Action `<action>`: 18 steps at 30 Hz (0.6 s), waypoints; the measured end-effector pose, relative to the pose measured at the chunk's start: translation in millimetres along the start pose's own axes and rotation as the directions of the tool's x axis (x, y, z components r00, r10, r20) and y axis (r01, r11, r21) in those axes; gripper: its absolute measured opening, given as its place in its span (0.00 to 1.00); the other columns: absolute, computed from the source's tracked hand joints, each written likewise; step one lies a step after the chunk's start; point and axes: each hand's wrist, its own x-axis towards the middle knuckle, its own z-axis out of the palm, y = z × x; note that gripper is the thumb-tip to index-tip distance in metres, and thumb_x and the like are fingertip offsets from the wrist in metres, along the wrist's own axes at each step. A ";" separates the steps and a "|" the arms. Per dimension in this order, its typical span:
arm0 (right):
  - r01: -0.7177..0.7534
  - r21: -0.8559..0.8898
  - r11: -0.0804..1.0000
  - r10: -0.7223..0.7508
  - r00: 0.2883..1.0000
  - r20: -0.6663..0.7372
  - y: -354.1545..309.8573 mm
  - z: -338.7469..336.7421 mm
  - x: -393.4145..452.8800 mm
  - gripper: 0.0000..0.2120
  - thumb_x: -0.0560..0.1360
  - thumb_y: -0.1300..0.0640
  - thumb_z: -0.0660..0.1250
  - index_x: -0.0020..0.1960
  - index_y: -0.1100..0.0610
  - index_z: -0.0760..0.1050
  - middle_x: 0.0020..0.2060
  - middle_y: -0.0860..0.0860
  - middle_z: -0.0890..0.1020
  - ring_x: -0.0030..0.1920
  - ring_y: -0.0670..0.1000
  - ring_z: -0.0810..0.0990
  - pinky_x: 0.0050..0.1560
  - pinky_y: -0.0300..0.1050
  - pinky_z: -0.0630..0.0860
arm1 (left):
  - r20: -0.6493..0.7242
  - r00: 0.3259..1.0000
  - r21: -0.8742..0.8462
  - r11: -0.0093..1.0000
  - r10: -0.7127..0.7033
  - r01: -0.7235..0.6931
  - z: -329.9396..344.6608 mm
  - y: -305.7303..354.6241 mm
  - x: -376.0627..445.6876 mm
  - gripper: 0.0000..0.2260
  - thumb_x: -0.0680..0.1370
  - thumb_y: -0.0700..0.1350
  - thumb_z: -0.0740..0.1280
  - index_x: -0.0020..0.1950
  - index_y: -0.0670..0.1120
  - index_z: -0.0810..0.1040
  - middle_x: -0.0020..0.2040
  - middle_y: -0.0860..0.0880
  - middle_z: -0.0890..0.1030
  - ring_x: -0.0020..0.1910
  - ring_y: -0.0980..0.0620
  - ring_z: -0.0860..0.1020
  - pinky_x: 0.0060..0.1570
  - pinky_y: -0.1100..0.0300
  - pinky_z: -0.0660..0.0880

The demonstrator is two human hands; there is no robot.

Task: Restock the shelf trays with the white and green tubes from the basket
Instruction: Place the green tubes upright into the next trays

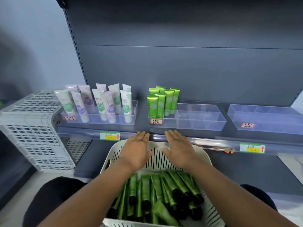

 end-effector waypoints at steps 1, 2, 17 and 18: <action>0.000 0.004 1.000 0.000 1.000 0.018 -2.4 8.5 -1.5 0.33 0.81 0.45 0.55 0.79 0.56 0.45 0.78 0.52 0.49 0.78 0.51 0.46 0.77 0.49 0.46 | 0.019 1.000 -0.007 1.000 -0.012 0.012 7.0 -3.1 -4.1 0.32 0.80 0.55 0.59 0.78 0.43 0.50 0.79 0.46 0.54 0.78 0.50 0.52 0.76 0.58 0.48; 0.001 0.010 1.000 -0.002 0.999 0.036 -4.9 17.3 -3.5 0.34 0.80 0.45 0.55 0.79 0.56 0.45 0.78 0.52 0.49 0.78 0.51 0.46 0.77 0.49 0.47 | 0.040 0.999 -0.020 0.999 -0.024 0.025 13.9 -6.2 -8.3 0.32 0.80 0.55 0.59 0.79 0.44 0.50 0.79 0.46 0.54 0.78 0.50 0.52 0.76 0.58 0.49; 0.040 0.077 0.996 -0.062 0.949 0.311 -30.1 131.5 4.0 0.32 0.80 0.47 0.57 0.78 0.56 0.47 0.78 0.52 0.52 0.78 0.53 0.50 0.77 0.52 0.49 | 0.431 0.884 -0.070 0.970 -0.183 0.234 103.5 -50.9 -37.3 0.34 0.76 0.42 0.68 0.77 0.47 0.56 0.76 0.49 0.61 0.73 0.47 0.64 0.70 0.51 0.66; 0.042 0.075 0.996 -0.064 0.944 0.322 -31.2 138.0 5.9 0.33 0.80 0.48 0.58 0.78 0.56 0.48 0.78 0.53 0.53 0.78 0.54 0.51 0.77 0.53 0.50 | 0.461 0.868 -0.070 0.968 -0.184 0.242 108.7 -52.2 -36.4 0.35 0.75 0.42 0.69 0.77 0.48 0.55 0.76 0.49 0.61 0.72 0.46 0.65 0.68 0.51 0.68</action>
